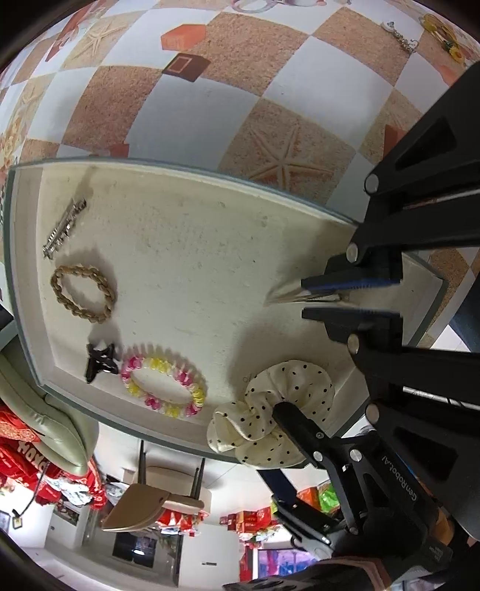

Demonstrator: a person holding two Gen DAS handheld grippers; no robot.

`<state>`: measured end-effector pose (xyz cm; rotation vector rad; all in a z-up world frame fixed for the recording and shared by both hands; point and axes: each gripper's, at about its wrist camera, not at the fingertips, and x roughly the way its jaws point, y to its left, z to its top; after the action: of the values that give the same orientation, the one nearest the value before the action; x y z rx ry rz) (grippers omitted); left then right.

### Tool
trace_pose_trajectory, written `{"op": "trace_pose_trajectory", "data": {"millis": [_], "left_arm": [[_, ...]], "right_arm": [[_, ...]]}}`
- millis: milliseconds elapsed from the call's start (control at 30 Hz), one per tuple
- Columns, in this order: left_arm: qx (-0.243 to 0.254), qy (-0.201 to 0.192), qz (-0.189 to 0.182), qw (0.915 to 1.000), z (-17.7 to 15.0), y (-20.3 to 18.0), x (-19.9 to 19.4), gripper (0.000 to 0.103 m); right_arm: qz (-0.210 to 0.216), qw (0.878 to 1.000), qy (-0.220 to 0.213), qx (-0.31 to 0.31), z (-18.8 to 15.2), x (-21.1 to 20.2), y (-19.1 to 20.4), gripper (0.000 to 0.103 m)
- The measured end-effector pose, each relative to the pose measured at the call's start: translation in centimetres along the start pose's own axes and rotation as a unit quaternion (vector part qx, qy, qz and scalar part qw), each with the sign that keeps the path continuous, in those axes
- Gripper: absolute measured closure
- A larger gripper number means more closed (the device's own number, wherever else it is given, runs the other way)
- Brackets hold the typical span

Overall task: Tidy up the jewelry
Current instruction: 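Grasp the cream polka-dot scrunchie with the left tool and carry it to the tray, then release the scrunchie in the tray and move both tools back over the table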

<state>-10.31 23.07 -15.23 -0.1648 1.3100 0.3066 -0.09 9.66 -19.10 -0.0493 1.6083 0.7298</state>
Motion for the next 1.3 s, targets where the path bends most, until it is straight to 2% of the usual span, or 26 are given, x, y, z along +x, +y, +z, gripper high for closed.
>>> {"op": "trace_pose_trajectory", "data": {"millis": [33, 67, 267, 333, 467, 700, 833, 1067, 1300], "left_arm": [[0.000, 0.000, 0.001, 1.0000, 0.0, 0.0, 0.0, 0.031], [0.001, 0.001, 0.003, 1.0000, 0.0, -0.1, 0.0, 0.031], [0.001, 0.000, 0.009, 1.0000, 0.4, -0.5, -0.3, 0.031], [0.005, -0.003, 0.014, 0.9999, 0.6, -0.7, -0.6, 0.000], [0.029, -0.017, 0.027, 0.9991, 1.5, -1.4, -1.5, 0.000], [0.057, -0.039, 0.020, 0.9974, 4.3, -4.3, -3.4, 0.000], [0.083, -0.054, 0.004, 0.9951, 6.0, -7.5, -4.6, 0.000], [0.131, -0.066, -0.047, 0.9880, 7.6, -14.8, -6.3, 0.000], [0.163, -0.047, -0.093, 0.9811, 8.1, -21.8, -6.1, 0.000]], "right_arm": [[0.003, 1.000, -0.003, 0.002, 0.1, -0.3, -0.1, 0.078], [0.007, 1.000, -0.008, 0.004, 0.2, -0.6, -0.3, 0.069], [0.034, 0.999, -0.037, 0.013, 0.7, -3.1, -0.6, 0.063], [0.038, 0.998, -0.047, 0.015, 0.7, -3.9, -0.9, 0.058], [0.046, 0.996, -0.073, 0.031, 0.2, -6.3, -2.2, 0.052], [0.030, 0.989, -0.122, 0.082, -1.2, -10.5, -5.9, 0.023], [0.007, 0.983, -0.139, 0.121, -3.0, -12.6, -9.1, 0.023], [-0.047, 0.970, -0.154, 0.182, -7.3, -15.1, -14.6, 0.023], [-0.099, 0.953, -0.156, 0.239, -11.8, -16.6, -19.9, 0.023]]}}
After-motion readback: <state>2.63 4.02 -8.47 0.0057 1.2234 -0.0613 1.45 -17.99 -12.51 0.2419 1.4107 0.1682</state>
